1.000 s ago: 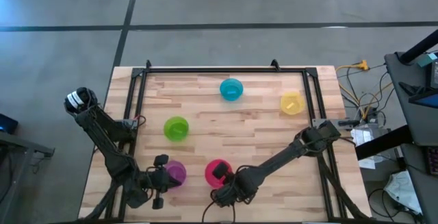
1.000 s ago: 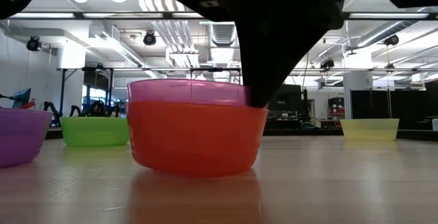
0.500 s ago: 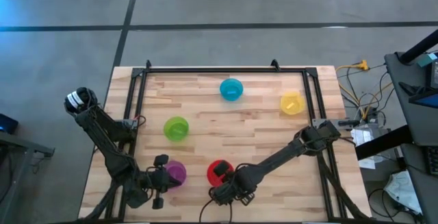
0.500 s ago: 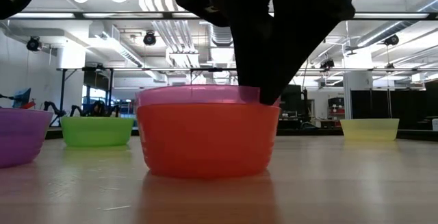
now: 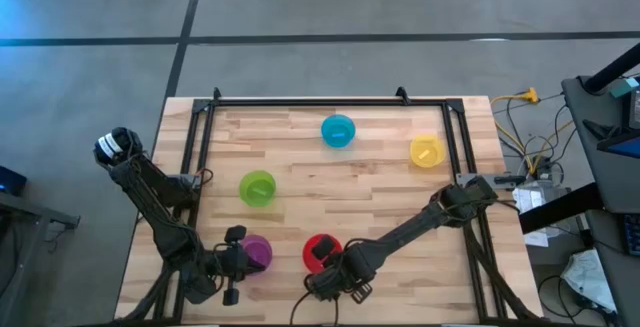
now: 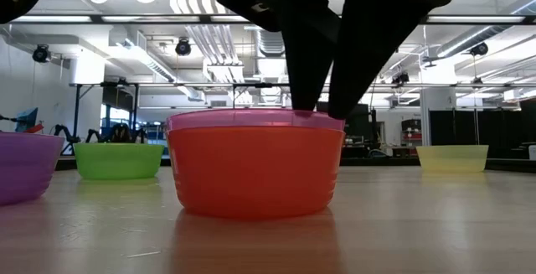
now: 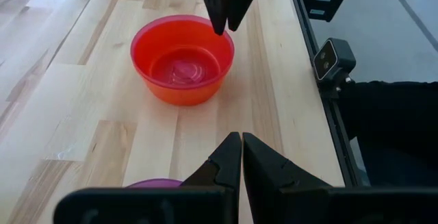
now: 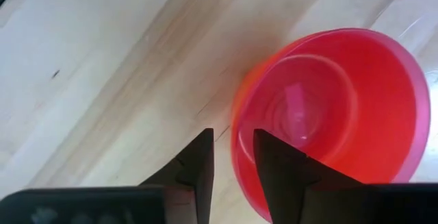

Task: Nest bowls inside each other
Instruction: Move the stacked bowls to the center of the table

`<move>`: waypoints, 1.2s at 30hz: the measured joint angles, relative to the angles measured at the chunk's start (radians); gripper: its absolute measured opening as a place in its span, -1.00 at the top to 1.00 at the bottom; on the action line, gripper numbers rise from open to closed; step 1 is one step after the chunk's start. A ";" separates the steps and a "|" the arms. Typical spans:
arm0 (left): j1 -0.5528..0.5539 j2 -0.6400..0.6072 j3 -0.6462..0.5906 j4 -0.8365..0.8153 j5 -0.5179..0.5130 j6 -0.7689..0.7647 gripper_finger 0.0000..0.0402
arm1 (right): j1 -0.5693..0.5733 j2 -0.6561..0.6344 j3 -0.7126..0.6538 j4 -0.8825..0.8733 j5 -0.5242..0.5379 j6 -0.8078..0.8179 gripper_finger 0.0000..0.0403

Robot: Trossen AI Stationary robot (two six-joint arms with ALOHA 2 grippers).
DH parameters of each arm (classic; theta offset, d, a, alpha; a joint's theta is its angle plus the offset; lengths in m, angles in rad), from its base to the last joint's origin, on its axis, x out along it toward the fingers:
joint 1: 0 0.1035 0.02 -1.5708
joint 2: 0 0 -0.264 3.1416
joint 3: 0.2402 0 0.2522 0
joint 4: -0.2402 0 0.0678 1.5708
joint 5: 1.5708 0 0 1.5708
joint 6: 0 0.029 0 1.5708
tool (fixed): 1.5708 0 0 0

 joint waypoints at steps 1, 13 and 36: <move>0.000 0.000 0.000 0.000 0.000 0.000 1.00 | 0.000 0.000 -0.003 0.002 0.000 0.000 0.53; 0.000 0.001 0.000 0.001 0.000 -0.003 1.00 | -0.003 0.001 -0.059 0.043 0.001 0.000 0.75; 0.000 0.002 0.000 0.005 0.000 -0.008 1.00 | -0.169 0.002 -0.141 -0.035 0.007 0.014 0.89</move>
